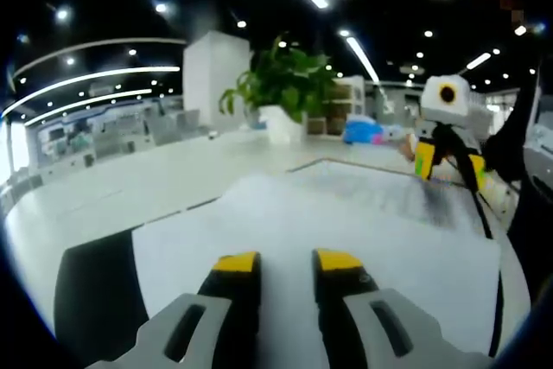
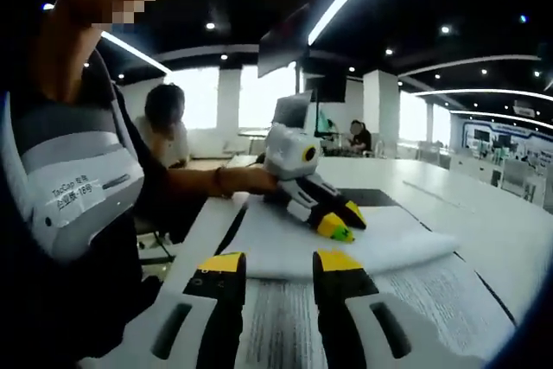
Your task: Flip through the bound document one page at a time
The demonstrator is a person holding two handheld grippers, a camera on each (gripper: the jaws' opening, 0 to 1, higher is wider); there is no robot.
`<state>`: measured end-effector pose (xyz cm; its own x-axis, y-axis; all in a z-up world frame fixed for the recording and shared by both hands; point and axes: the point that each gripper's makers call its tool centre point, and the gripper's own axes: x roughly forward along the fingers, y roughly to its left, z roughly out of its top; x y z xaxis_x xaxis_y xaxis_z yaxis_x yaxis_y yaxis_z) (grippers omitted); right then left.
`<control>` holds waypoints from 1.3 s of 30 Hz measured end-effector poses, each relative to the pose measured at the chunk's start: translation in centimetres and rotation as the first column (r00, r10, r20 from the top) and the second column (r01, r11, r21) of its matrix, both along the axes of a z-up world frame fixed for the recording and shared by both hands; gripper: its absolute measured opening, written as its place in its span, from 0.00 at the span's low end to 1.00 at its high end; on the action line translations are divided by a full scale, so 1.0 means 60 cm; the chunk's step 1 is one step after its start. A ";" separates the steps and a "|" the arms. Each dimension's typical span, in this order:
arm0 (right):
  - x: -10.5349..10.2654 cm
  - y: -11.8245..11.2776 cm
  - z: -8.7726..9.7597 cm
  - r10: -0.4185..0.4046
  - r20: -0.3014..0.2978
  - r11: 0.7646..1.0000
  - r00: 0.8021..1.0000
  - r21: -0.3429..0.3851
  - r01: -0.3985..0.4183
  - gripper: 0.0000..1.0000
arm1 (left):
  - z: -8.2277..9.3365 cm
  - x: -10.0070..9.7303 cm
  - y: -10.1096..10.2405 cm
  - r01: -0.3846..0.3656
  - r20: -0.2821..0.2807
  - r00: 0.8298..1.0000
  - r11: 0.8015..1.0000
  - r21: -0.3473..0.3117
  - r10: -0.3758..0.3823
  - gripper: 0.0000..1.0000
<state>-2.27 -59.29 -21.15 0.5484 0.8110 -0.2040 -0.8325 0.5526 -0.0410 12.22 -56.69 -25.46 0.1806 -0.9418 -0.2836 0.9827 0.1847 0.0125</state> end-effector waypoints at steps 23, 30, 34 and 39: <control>0.025 -0.167 -0.001 -0.120 0.026 0.993 0.992 0.012 0.120 0.45 | -0.001 0.003 0.004 -0.021 -0.007 1.000 1.000 0.000 0.021 0.31; 0.021 -0.206 -0.002 -0.138 0.038 0.989 0.990 0.052 0.136 0.46 | -0.001 0.011 0.006 -0.050 -0.013 0.999 0.999 0.004 0.051 0.38; 0.019 -0.221 -0.007 -0.148 0.036 0.988 0.988 0.055 0.146 0.46 | -0.001 0.015 0.007 -0.061 -0.012 0.998 0.998 0.006 0.061 0.40; 0.022 -0.238 -0.017 -0.170 0.029 0.985 0.985 0.028 0.169 0.46 | 0.003 0.017 0.007 -0.073 0.003 0.997 0.997 0.009 0.073 0.42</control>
